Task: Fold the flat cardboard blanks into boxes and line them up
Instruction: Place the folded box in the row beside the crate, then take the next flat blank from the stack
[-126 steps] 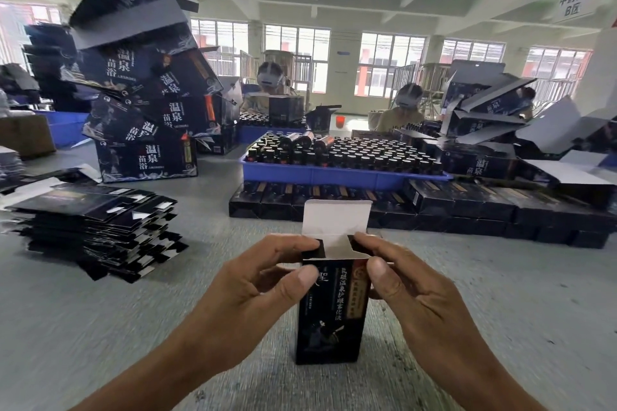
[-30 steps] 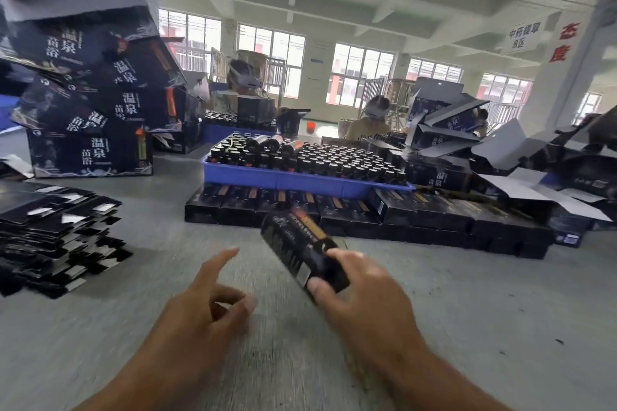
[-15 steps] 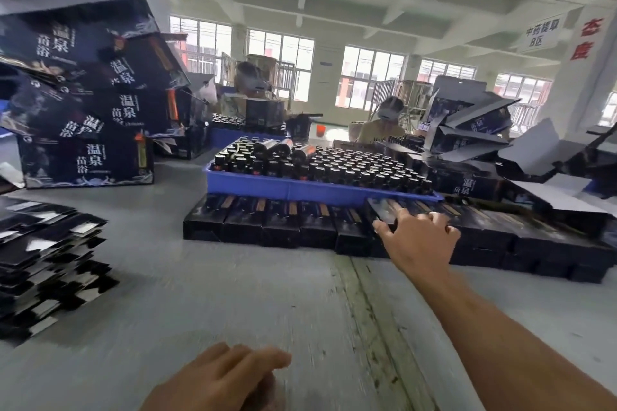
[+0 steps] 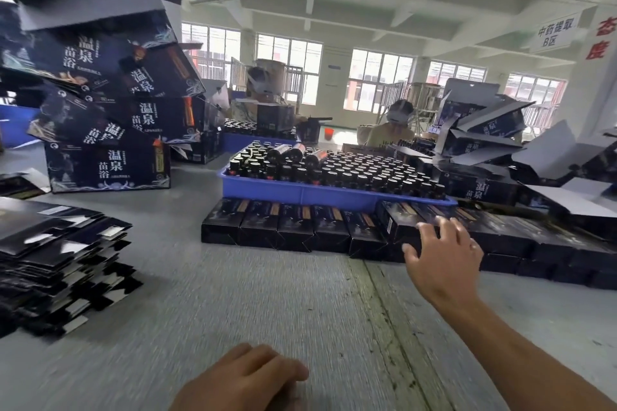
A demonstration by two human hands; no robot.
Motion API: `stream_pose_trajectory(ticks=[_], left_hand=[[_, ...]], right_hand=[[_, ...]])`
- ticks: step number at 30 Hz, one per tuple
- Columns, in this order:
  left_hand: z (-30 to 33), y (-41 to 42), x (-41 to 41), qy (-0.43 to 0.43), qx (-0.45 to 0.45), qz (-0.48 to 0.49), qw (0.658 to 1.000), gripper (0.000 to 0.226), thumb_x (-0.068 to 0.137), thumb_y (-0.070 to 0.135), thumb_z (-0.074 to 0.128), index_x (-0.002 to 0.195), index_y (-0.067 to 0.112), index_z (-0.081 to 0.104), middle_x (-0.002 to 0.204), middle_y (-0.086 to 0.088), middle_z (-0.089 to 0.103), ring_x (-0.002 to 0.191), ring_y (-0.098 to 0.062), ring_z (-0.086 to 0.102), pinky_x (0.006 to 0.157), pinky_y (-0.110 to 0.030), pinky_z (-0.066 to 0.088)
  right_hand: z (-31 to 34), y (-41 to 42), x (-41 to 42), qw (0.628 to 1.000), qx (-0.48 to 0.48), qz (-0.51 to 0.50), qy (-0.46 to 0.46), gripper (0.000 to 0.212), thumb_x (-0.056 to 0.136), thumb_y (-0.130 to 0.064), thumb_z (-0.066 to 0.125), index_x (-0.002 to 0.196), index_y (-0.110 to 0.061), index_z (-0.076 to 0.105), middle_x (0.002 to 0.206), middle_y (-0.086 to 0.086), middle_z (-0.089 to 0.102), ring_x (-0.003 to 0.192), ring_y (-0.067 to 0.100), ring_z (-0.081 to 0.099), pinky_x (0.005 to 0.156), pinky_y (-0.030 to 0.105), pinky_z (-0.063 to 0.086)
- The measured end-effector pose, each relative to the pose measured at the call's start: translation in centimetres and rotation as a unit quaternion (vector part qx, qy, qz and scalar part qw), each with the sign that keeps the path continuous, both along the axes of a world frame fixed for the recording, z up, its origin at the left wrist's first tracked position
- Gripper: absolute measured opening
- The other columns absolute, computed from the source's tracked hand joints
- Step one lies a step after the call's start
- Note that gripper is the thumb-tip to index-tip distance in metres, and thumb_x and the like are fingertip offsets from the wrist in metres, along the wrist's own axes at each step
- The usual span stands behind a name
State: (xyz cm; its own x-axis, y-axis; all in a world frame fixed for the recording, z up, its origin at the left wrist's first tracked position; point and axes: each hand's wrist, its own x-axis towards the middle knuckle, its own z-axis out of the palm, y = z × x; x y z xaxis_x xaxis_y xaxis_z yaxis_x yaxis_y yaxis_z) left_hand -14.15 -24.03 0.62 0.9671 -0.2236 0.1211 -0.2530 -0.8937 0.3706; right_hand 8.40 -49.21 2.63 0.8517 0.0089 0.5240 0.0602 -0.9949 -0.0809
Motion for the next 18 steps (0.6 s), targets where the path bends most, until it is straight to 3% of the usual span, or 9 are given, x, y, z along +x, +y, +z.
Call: stream_pose_trajectory(ticks=[2,4,6,9,13,15,17,18], left_hand=[[-0.3,-0.6,-0.2,-0.039,0.014,-0.017,0.999,0.064,0.086,0.082,0.015,0.141,0.057,0.035,0.140,0.033,0.038,0.121,0.022,0.024,0.087,0.006,0.018],[-0.5,-1.1,-0.6,-0.075,0.020,0.003,0.997,0.039,0.101,0.058,0.036,0.139,0.051,0.044,0.139,0.031,0.043,0.123,0.016,0.031,0.081,0.008,0.017],[-0.8,-1.5,-0.8,-0.094,0.027,0.019,0.995,0.036,0.101,0.054,0.041,0.135,0.048,0.052,0.135,0.029,0.049,0.122,0.012,0.036,0.085,0.004,0.025],[-0.6,-1.7,-1.7,-0.097,-0.025,0.025,0.995,0.031,0.099,0.043,0.051,0.128,0.040,0.062,0.130,0.019,0.058,0.120,0.001,0.045,0.096,-0.020,0.043],[-0.5,-0.5,-2.6,-0.150,-0.024,0.012,0.988,0.031,0.098,0.032,0.053,0.126,0.031,0.064,0.128,0.005,0.061,0.119,-0.017,0.052,0.096,-0.036,0.047],[0.1,1.1,-2.7,-0.217,0.000,0.043,0.975,0.031,0.096,0.029,0.053,0.125,0.026,0.065,0.125,0.000,0.064,0.114,-0.022,0.057,0.094,-0.038,0.049],[1.2,3.9,-2.6,-0.309,0.018,0.106,0.945,0.030,0.093,0.022,0.057,0.122,0.020,0.068,0.121,-0.003,0.067,0.109,-0.025,0.061,0.093,-0.040,0.052],[1.8,5.7,-2.6,-0.351,0.024,0.150,0.924,0.032,0.090,0.017,0.060,0.121,0.017,0.069,0.121,-0.004,0.067,0.109,-0.026,0.062,0.092,-0.042,0.053]], right_hand=[[-0.4,-0.1,-2.2,1.000,-0.002,0.025,0.013,0.051,0.098,-0.045,0.051,0.145,-0.024,0.049,0.157,0.006,0.039,0.149,0.027,0.026,0.118,0.051,0.027],[-0.9,0.2,-4.7,0.997,-0.007,0.054,0.048,0.046,0.097,-0.043,0.049,0.141,-0.029,0.051,0.151,-0.001,0.046,0.143,0.020,0.036,0.116,0.046,0.035],[-1.6,0.7,-7.1,0.991,0.000,0.087,0.099,0.039,0.094,-0.042,0.050,0.132,-0.036,0.055,0.140,-0.008,0.054,0.130,0.016,0.047,0.106,0.040,0.043],[-1.9,1.3,-9.9,0.972,0.028,0.155,0.175,0.022,0.092,-0.047,0.056,0.112,-0.039,0.059,0.119,-0.014,0.059,0.112,0.015,0.056,0.095,0.036,0.050],[-3.3,2.3,-12.3,0.958,0.025,0.224,0.178,0.011,0.094,-0.059,0.052,0.101,-0.051,0.051,0.120,-0.018,0.053,0.113,0.012,0.054,0.100,0.034,0.047],[-4.7,2.7,-12.6,0.965,0.037,0.219,0.139,0.015,0.094,-0.049,0.056,0.106,-0.045,0.064,0.125,-0.008,0.062,0.114,0.022,0.061,0.100,0.041,0.050],[-6.2,2.9,-11.5,0.974,0.038,0.207,0.085,0.012,0.083,-0.035,0.068,0.089,-0.030,0.077,0.102,0.009,0.076,0.087,0.035,0.074,0.079,0.051,0.061],[-7.1,2.9,-10.8,0.974,0.033,0.207,0.086,0.011,0.072,-0.031,0.079,0.082,-0.030,0.076,0.090,0.012,0.077,0.076,0.037,0.075,0.069,0.055,0.062]])
